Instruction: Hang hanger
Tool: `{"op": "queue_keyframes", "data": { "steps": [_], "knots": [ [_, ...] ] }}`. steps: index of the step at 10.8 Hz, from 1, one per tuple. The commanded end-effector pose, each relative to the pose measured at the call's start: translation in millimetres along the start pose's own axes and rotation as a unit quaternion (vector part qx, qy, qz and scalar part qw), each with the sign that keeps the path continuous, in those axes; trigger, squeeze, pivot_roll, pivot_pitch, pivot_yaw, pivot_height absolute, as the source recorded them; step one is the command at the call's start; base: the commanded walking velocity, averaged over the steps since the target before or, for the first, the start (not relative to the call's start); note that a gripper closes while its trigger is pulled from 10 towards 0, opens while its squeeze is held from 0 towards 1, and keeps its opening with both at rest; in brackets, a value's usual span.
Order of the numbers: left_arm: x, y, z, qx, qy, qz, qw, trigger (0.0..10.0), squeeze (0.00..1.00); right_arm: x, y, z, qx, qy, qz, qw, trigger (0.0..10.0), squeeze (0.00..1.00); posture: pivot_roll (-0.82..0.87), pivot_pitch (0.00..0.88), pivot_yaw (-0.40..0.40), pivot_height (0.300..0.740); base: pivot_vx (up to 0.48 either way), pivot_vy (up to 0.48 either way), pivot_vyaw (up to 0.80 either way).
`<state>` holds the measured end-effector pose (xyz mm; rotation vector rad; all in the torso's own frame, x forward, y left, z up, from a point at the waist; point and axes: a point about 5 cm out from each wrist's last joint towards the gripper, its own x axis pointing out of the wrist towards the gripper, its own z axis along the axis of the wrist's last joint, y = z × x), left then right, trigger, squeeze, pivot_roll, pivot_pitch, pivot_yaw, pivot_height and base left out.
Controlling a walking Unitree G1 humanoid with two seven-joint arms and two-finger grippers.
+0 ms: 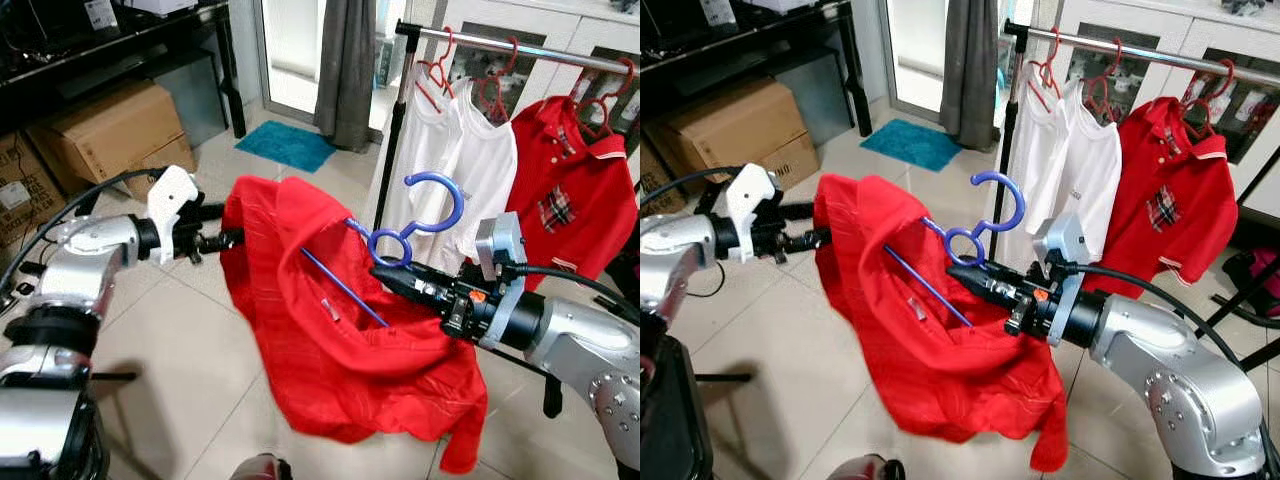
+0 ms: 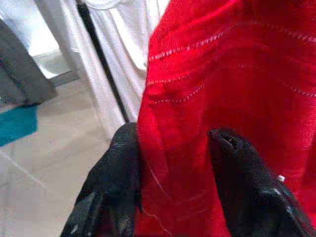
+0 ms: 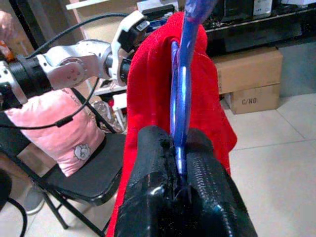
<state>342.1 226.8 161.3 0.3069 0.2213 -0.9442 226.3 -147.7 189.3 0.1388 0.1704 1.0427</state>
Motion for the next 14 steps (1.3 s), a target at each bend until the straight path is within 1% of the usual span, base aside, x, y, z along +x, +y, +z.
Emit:
{"op": "queue_keyframes", "data": {
  "steps": [1,2,4,7,8,9,10,11,12,13,14],
  "knots": [
    [2.3,0.2,4.2,0.008,-0.005,-0.011,1.0,0.0,0.0,0.3,5.5,6.1,-0.012,-0.008,0.015,1.0,0.0,0.0,0.03,0.0,0.042,0.74,0.0,0.0,0.0],
    [3.9,0.3,3.5,0.008,-0.004,-0.011,1.0,0.0,0.0,0.5,5.3,5.5,-0.011,-0.007,0.014,1.0,0.0,0.0,0.03,0.0,0.042,0.74,0.0,0.0,0.0],
    [3.4,3.2,2.7,0.008,-0.004,0.007,1.0,0.0,0.0,0.4,5.4,4.1,-0.01,-0.004,0.013,1.0,0.0,0.0,0.04,0.0,0.041,0.74,0.0,0.0,0.0],
    [-1.3,12.7,0.1,0.006,0.004,0.055,0.998,0.0,0.0,0.5,5.7,3.1,-0.008,-0.002,0.014,1.0,0.0,0.0,0.04,0.0,0.04,0.74,0.0,0.0,0.0],
    [-2.2,14.8,0.1,0.006,0.004,0.066,0.998,0.0,0.0,0.5,5.8,2.8,-0.007,-0.002,0.014,1.0,0.0,0.0,0.04,0.0,0.041,0.74,0.0,0.0,0.0],
    [-3.9,19.0,1.0,-0.001,-0.004,0.092,0.996,0.0,0.0,0.3,5.6,2.2,-0.006,-0.002,0.013,1.0,0.0,0.0,0.04,0.0,0.043,0.74,0.0,0.0,0.0],
    [-8.9,28.4,-1.3,-0.03,-0.013,0.158,0.987,0.0,0.0,0.0,5.5,0.9,-0.004,-0.001,0.008,1.0,0.0,0.0,0.04,0.0,0.046,0.74,0.0,0.0,0.0],
    [-14.0,33.1,-7.7,-0.062,-0.013,0.2,0.978,0.0,0.0,-0.3,5.8,0.1,-0.003,0.0,0.006,1.0,0.0,0.0,0.04,0.0,0.048,0.74,0.0,0.0,0.0],
    [-16.2,34.8,-11.0,-0.076,-0.012,0.219,0.973,0.0,0.0,-0.5,6.1,-0.1,-0.002,0.0,0.006,1.0,0.0,0.0,0.04,0.0,0.048,0.74,0.0,0.0,0.0],
    [-20.5,37.5,-19.8,-0.094,0.006,0.257,0.962,0.0,0.0,-0.9,6.2,-0.5,-0.001,0.001,0.006,1.0,0.0,0.0,0.04,0.0,0.047,0.74,0.0,0.0,0.0],
    [-22.2,37.8,-25.2,-0.103,0.018,0.272,0.956,0.0,0.0,-1.0,6.1,-0.8,0.0,0.002,0.006,1.0,0.0,0.0,0.04,0.0,0.047,0.74,0.0,0.0,0.0]
  ]
}}
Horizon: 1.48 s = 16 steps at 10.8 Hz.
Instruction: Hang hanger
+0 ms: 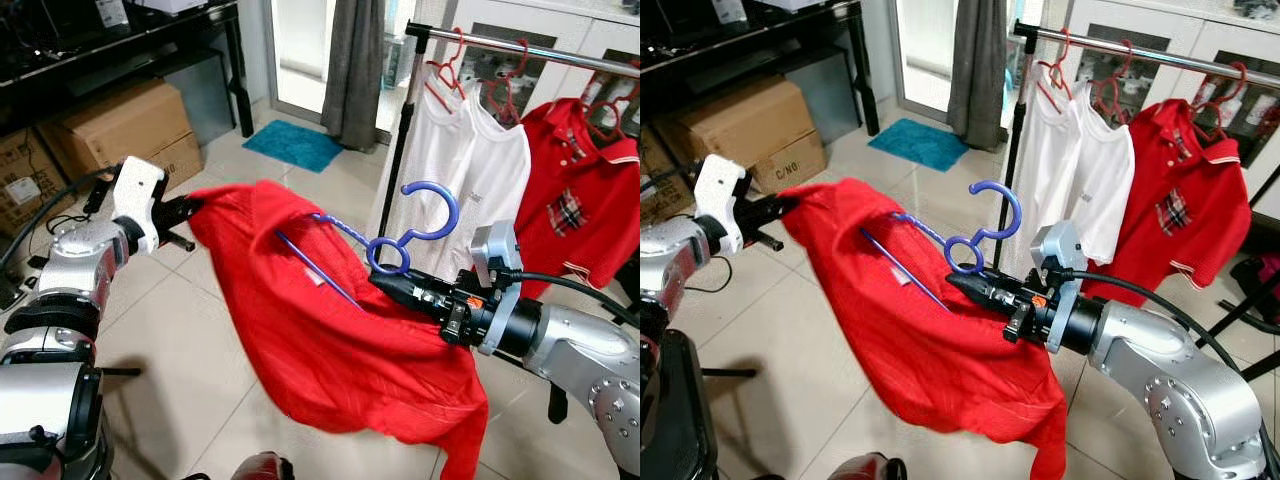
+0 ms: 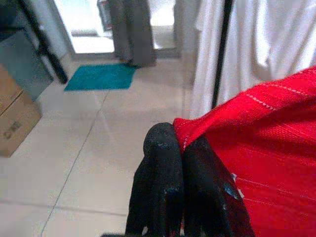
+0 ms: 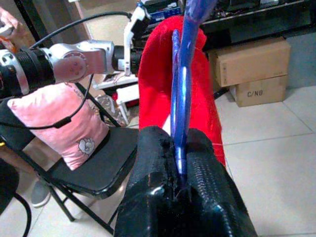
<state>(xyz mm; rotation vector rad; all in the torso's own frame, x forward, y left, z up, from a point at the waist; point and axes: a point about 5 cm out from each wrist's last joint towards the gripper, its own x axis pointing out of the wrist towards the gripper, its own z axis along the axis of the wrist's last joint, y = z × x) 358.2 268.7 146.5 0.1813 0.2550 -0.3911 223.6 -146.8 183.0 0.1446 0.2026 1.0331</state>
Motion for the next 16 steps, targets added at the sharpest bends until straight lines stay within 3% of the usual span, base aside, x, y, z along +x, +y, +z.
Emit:
{"op": "queue_keyframes", "data": {
  "steps": [1,2,3,4,6,7,8,9,10,11,12,13,14,15,16],
  "knots": [
    [-2.1,6.0,-2.1,-0.007,0.014,0.026,1.0,0.0,0.0,-1.1,4.9,5.5,-0.01,-0.009,0.011,1.0,0.0,0.0,0.04,0.0,0.047,0.74,0.0,0.0,0.0],
    [-0.5,1.2,-7.1,-0.01,0.028,0.012,0.999,0.0,0.0,-1.2,4.8,5.3,-0.01,-0.008,0.011,1.0,0.0,0.0,0.04,0.0,0.047,0.74,0.0,0.0,0.0],
    [2.3,-3.2,-2.2,0.007,0.013,0.0,1.0,9.3,0.0,-1.1,4.4,5.2,-0.01,-0.008,0.009,1.0,0.0,0.0,0.04,0.0,0.047,0.74,0.0,0.0,0.0],
    [4.0,-7.1,9.6,0.007,-0.025,-0.027,0.999,10.0,1.0,-1.0,3.5,4.9,-0.01,-0.007,0.006,1.0,0.0,0.0,0.04,0.0,0.048,0.74,0.0,0.0,0.0],
    [4.4,-15.5,40.1,-0.01,-0.118,-0.088,0.989,10.0,1.0,0.0,-0.7,3.0,-0.008,-0.003,-0.015,1.0,0.0,0.0,0.05,0.0,0.051,0.74,0.0,0.0,0.0],
    [1.5,-21.1,61.1,-0.03,-0.179,-0.127,0.975,10.0,1.0,0.4,-8.4,0.2,-0.003,0.001,-0.05,0.999,0.0,0.0,0.05,0.0,0.055,0.74,0.0,0.0,0.0],
    [0.6,-20.5,71.4,-0.033,-0.196,-0.126,0.972,10.0,1.0,1.5,-14.7,-2.1,0.004,0.005,-0.08,0.997,0.0,0.0,0.05,0.0,0.06,0.74,0.0,0.0,0.0],
    [1.5,-18.6,70.9,-0.002,-0.178,-0.104,0.979,10.0,1.0,2.5,-18.3,-2.5,0.006,0.005,-0.101,0.995,0.0,0.0,0.05,0.0,0.063,0.74,0.0,0.0,0.0],
    [2.1,-31.2,70.5,0.028,-0.145,-0.122,0.982,10.0,1.0,4.2,-27.6,-1.6,0.011,-0.002,-0.161,0.987,0.0,0.0,0.05,0.0,0.069,0.74,0.0,0.0,0.0],
    [3.5,-49.2,66.1,0.024,-0.127,-0.159,0.979,10.0,1.0,6.3,-30.8,-1.3,0.016,-0.009,-0.184,0.983,0.0,0.0,0.05,0.0,0.07,0.74,0.0,0.0,0.0],
    [7.1,-84.0,48.6,0.004,-0.093,-0.216,0.972,10.0,1.0,12.9,-31.5,-1.4,0.026,-0.024,-0.201,0.979,0.0,0.0,0.05,0.0,0.069,0.74,0.0,0.0,0.0],
    [11.6,-101.9,35.7,-0.007,-0.084,-0.227,0.97,10.0,0.87,17.5,-29.7,-2.0,0.033,-0.03,-0.2,0.979,0.0,0.0,0.05,0.0,0.067,0.74,0.0,0.0,0.0],
    [20.1,-119.1,20.4,-0.028,-0.062,-0.198,0.978,10.0,0.0,24.1,-24.7,-0.6,0.04,-0.039,-0.191,0.98,0.0,0.0,0.05,0.0,0.066,0.74,0.0,0.0,0.0],
    [26.2,-123.8,15.7,-0.034,-0.056,-0.172,0.983,10.0,0.0,26.6,-22.4,1.4,0.041,-0.044,-0.184,0.981,0.0,0.0,0.05,0.0,0.066,0.74,0.0,0.0,0.0],
    [32.3,-135.7,14.2,-0.043,-0.054,-0.179,0.981,10.0,0.0,28.4,-20.5,3.0,0.039,-0.047,-0.177,0.982,0.0,0.0,0.05,0.0,0.063,0.74,0.0,0.0,0.0]
  ]
}}
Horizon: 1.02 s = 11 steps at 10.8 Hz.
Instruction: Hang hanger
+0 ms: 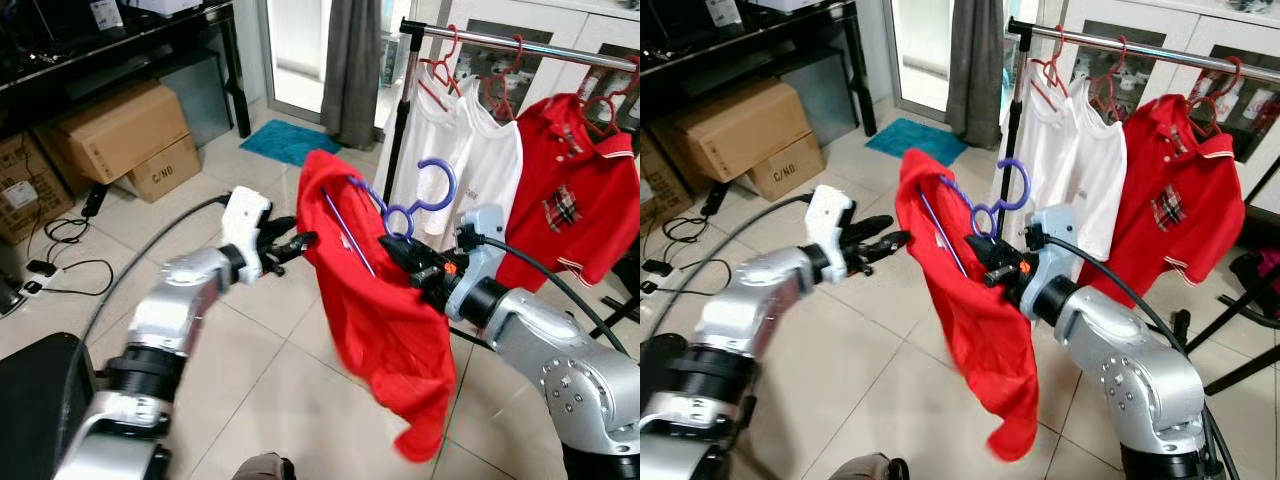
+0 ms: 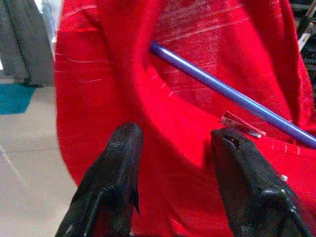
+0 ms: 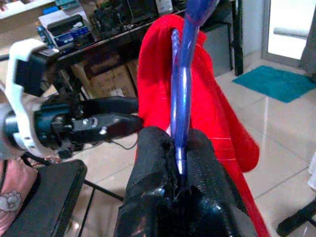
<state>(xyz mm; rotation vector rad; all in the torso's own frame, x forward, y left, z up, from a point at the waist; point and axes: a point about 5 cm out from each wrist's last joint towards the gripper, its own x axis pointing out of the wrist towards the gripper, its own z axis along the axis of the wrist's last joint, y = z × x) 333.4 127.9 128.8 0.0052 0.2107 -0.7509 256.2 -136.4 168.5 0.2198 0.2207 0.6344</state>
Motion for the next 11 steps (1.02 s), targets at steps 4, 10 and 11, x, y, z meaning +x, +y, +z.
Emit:
{"op": "queue_keyframes", "data": {
  "steps": [4,10,11],
  "knots": [
    [21.2,-4.9,6.9,0.03,-0.017,0.025,0.999,10.0,0.0,1.3,9.5,10.6,-0.01,-0.022,0.027,0.999,0.0,0.0,0.04,0.0,0.07,0.74,0.0,0.0,0.0],
    [33.1,-11.0,9.5,0.017,-0.03,0.008,0.999,0.0,0.0,0.9,8.8,9.0,-0.011,-0.02,0.029,0.999,0.0,0.0,0.04,0.0,0.071,0.74,0.0,0.0,0.0],
    [33.1,-11.0,9.5,0.017,-0.03,0.008,0.999,0.0,0.0,0.9,8.8,9.0,-0.011,-0.02,0.029,0.999,0.0,0.0,0.04,0.0,0.071,0.74,0.0,0.0,0.0]
  ]
}}
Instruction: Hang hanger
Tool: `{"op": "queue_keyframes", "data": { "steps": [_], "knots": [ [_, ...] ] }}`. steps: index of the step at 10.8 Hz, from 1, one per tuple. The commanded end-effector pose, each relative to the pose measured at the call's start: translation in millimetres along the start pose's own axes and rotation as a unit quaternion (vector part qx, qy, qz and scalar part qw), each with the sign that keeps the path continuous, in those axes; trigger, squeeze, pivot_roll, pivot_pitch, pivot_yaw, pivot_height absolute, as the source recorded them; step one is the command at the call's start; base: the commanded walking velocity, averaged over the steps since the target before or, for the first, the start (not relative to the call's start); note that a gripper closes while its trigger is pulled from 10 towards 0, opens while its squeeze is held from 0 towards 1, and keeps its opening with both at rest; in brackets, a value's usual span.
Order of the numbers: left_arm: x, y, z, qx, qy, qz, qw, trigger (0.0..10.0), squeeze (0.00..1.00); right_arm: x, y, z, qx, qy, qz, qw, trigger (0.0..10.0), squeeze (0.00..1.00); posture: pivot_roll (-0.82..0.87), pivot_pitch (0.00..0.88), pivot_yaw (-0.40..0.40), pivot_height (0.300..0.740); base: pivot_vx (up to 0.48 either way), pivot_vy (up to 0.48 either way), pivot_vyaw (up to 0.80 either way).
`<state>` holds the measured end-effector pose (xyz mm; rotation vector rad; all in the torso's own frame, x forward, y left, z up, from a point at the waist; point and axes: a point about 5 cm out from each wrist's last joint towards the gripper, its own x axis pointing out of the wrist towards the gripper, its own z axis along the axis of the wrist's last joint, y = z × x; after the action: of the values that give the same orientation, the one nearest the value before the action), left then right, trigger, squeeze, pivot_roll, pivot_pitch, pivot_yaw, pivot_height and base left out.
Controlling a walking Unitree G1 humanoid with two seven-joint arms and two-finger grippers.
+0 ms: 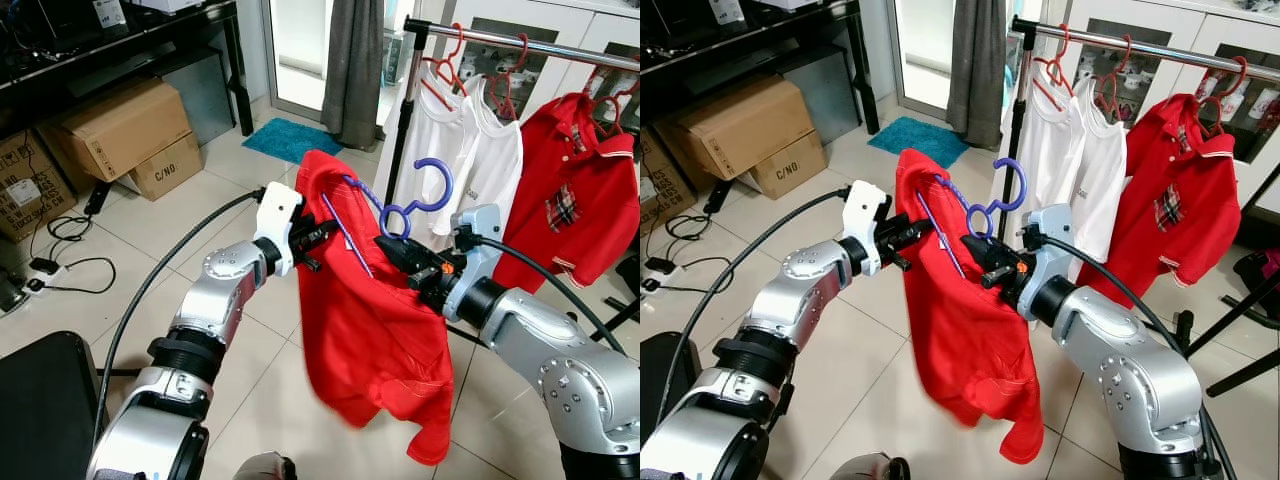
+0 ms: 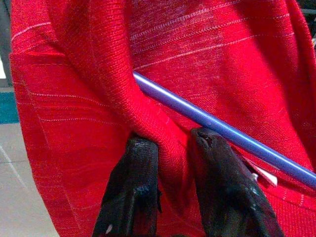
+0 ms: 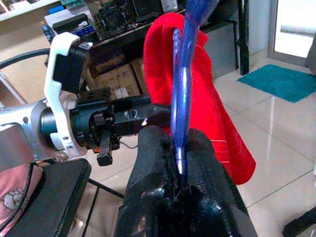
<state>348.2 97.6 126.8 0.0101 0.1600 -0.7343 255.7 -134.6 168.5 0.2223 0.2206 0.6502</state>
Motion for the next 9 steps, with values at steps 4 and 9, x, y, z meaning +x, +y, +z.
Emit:
{"op": "queue_keyframes", "data": {
  "steps": [4,9],
  "knots": [
    [5.8,-8.7,11.1,0.035,0.056,-0.014,0.998,0.0,0.0,0.0,-2.7,-10.8,-0.043,0.062,-0.018,0.997,0.0,0.0,0.04,0.0,0.061,0.74,0.0,0.0,0.0],
    [5.8,-24.6,-7.2,0.054,0.157,-0.03,0.986,0.0,0.0,9.9,6.2,-44.8,-0.078,0.157,-0.048,0.983,0.0,0.0,0.04,0.0,0.057,0.74,0.0,0.0,0.0]
  ]
}}
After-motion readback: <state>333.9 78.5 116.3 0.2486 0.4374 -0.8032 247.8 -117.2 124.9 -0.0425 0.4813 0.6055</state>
